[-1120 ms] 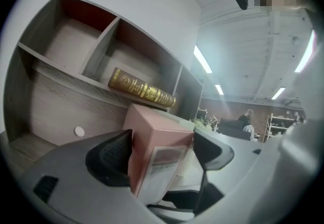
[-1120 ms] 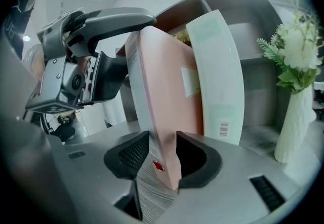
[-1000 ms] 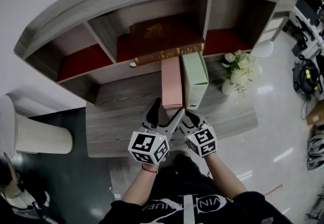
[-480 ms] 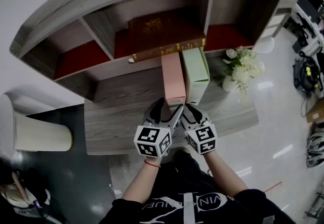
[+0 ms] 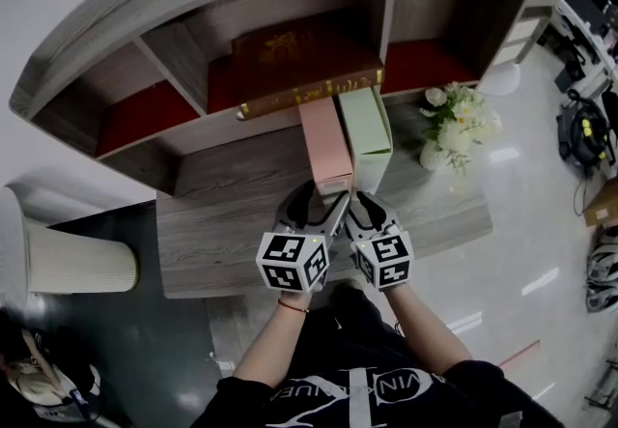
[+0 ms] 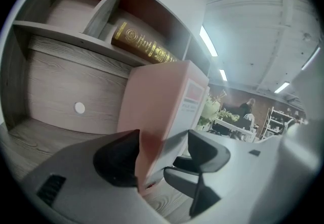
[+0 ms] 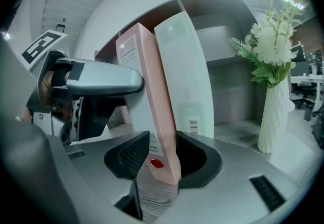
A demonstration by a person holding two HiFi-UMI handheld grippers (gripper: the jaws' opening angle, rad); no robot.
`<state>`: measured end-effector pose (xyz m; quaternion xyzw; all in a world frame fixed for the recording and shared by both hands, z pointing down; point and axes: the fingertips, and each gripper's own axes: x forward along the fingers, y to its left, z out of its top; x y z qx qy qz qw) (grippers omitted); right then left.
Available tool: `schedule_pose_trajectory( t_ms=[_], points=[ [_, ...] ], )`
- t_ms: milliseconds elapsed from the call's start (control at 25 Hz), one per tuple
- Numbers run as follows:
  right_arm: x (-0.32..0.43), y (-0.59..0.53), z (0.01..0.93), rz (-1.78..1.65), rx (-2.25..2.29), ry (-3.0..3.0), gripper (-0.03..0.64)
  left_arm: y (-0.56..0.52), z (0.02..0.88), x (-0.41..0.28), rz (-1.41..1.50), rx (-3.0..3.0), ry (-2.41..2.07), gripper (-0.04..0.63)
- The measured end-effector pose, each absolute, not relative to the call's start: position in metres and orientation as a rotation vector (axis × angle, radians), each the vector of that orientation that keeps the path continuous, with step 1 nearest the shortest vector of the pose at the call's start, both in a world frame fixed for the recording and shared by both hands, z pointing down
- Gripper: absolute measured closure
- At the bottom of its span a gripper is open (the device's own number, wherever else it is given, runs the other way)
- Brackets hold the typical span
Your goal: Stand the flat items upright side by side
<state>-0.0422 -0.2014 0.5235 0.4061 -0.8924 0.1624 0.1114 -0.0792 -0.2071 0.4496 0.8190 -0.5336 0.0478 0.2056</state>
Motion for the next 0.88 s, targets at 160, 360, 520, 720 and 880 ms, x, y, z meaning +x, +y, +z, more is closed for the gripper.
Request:
schedule_pose_trajectory(
  t_ms=[160, 360, 520, 720, 880],
  points=[
    [-0.041, -0.206, 0.524, 0.527, 1.22, -2.619, 0.432, -0.211, 0.45, -0.079, 0.122, 2.271, -1.491, 0.298],
    [-0.04, -0.211, 0.526, 0.564, 1.228, -2.627, 0.43, -0.217, 0.452, -0.078, 0.091, 2.259, -1.491, 0.298],
    [-0.041, -0.211, 0.528, 0.571, 1.225, -2.624, 0.433, -0.219, 0.452, -0.077, 0.076, 2.261, -1.488, 0.296],
    [-0.043, -0.211, 0.528, 0.595, 1.21, -2.642, 0.431, -0.225, 0.453, -0.08, 0.066, 2.246, -1.506, 0.296],
    [-0.043, -0.211, 0.528, 0.593, 1.189, -2.655, 0.431, -0.229, 0.454, -0.081, 0.054, 2.23, -1.514, 0.296]
  ],
)
